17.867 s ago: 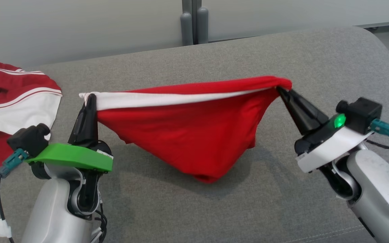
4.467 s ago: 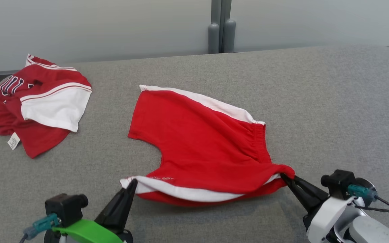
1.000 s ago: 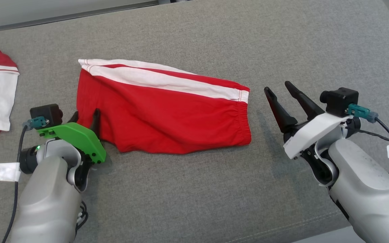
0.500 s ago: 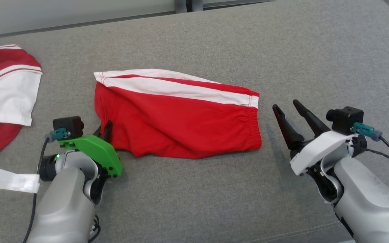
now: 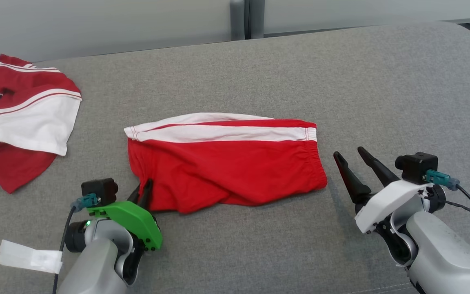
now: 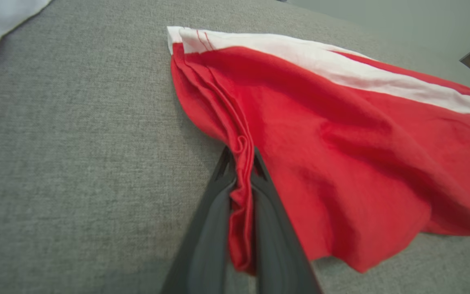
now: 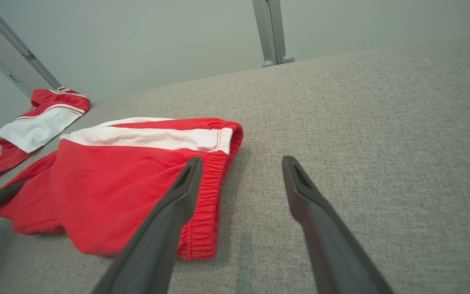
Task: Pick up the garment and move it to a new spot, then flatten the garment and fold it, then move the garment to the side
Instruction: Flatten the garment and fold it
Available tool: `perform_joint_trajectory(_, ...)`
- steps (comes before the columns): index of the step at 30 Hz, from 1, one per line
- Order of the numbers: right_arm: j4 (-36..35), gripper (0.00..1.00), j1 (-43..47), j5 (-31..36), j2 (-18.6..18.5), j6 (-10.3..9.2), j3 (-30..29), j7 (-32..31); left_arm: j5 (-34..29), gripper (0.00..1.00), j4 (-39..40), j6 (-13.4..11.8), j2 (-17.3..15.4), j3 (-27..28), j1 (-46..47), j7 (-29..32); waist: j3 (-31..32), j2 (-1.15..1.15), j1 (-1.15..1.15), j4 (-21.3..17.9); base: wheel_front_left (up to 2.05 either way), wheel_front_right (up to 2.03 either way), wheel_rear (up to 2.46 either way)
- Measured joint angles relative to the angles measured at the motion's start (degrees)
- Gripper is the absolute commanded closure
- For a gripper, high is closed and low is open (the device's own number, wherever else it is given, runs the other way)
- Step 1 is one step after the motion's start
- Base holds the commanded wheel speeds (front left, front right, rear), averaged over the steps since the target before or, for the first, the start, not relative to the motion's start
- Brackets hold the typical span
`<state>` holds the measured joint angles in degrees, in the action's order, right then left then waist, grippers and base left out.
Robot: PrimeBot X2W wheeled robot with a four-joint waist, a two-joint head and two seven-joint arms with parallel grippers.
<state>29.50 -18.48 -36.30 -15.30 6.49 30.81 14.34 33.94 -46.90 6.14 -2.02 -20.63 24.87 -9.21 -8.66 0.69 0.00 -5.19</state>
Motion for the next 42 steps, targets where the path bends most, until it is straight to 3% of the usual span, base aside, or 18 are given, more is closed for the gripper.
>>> perform_joint_trajectory(12,1.3,0.00,0.2,-0.7,0.2,0.04,2.2,-1.8,1.2,1.00,3.5,0.1,0.1,-1.8,-5.5,-0.4,2.8,0.00,0.00,1.7,0.00,0.00,0.00)
perform_joint_trajectory(13,1.4,0.00,0.2,-0.7,0.5,0.04,2.4,-1.9,1.2,0.69,3.7,-0.1,0.1,-1.8,-5.7,-0.4,2.9,0.00,0.00,1.7,0.00,0.00,0.00)
perform_joint_trajectory(14,1.5,0.00,0.2,-0.8,0.9,0.04,2.6,-2.0,1.2,0.24,4.2,-0.2,0.1,-1.9,-6.0,-0.4,2.9,0.00,0.00,1.7,0.00,0.00,0.00)
perform_joint_trajectory(15,1.7,0.00,0.2,-1.1,1.1,0.05,2.7,-2.4,1.2,0.00,4.7,-0.2,0.1,-1.9,-6.4,-0.5,3.0,0.00,0.00,1.7,0.00,0.00,0.00)
perform_joint_trajectory(22,4.0,0.00,-0.1,-3.4,2.2,0.05,2.0,-3.9,1.0,0.00,8.6,-2.4,0.1,-1.3,-6.8,-2.3,2.8,0.00,0.00,2.0,0.00,0.00,0.00)
perform_joint_trajectory(31,7.6,0.00,0.0,-11.0,3.9,0.05,-2.7,-5.4,-0.1,0.00,15.9,-6.3,-1.2,2.2,-6.8,-4.5,2.3,0.00,0.00,4.5,0.00,0.00,0.00)
perform_joint_trajectory(42,11.3,0.00,0.1,-14.9,5.1,0.30,-3.9,-8.5,-0.2,0.00,21.5,-8.3,-1.2,3.3,-10.3,-4.5,1.2,0.00,0.00,8.5,0.00,0.00,0.00)
